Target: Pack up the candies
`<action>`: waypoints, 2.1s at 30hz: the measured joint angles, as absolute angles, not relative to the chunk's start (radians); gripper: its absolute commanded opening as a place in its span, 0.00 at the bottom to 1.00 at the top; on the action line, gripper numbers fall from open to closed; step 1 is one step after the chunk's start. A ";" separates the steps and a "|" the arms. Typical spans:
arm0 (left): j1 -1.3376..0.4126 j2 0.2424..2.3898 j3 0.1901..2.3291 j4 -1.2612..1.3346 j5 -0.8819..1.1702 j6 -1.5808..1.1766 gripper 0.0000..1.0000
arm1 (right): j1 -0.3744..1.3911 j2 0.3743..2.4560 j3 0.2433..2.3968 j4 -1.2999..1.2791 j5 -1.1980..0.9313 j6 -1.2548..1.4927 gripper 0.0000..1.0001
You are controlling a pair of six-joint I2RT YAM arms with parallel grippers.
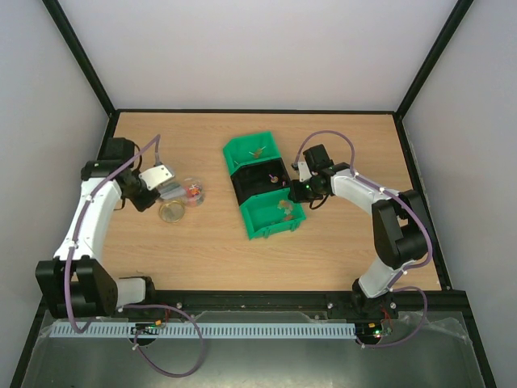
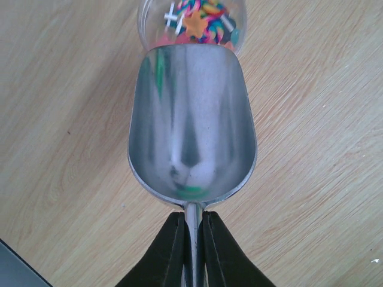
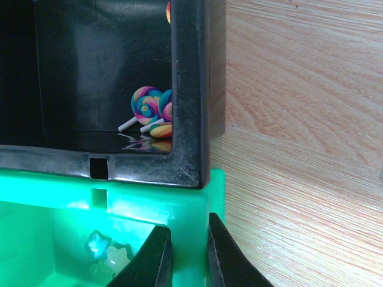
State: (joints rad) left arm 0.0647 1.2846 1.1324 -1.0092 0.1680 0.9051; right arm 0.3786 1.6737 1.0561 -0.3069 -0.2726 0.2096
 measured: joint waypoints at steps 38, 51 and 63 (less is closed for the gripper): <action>-0.764 1.615 1.388 -0.984 0.043 0.926 0.02 | 0.433 1.667 1.037 -0.253 -0.226 0.276 0.01; -0.822 1.755 1.401 -0.899 0.019 0.907 0.02 | 0.471 1.657 1.032 -0.246 -0.140 0.307 0.01; -0.815 1.768 1.268 -0.604 0.147 0.751 0.02 | 0.468 1.653 1.025 -0.238 -0.117 0.315 0.01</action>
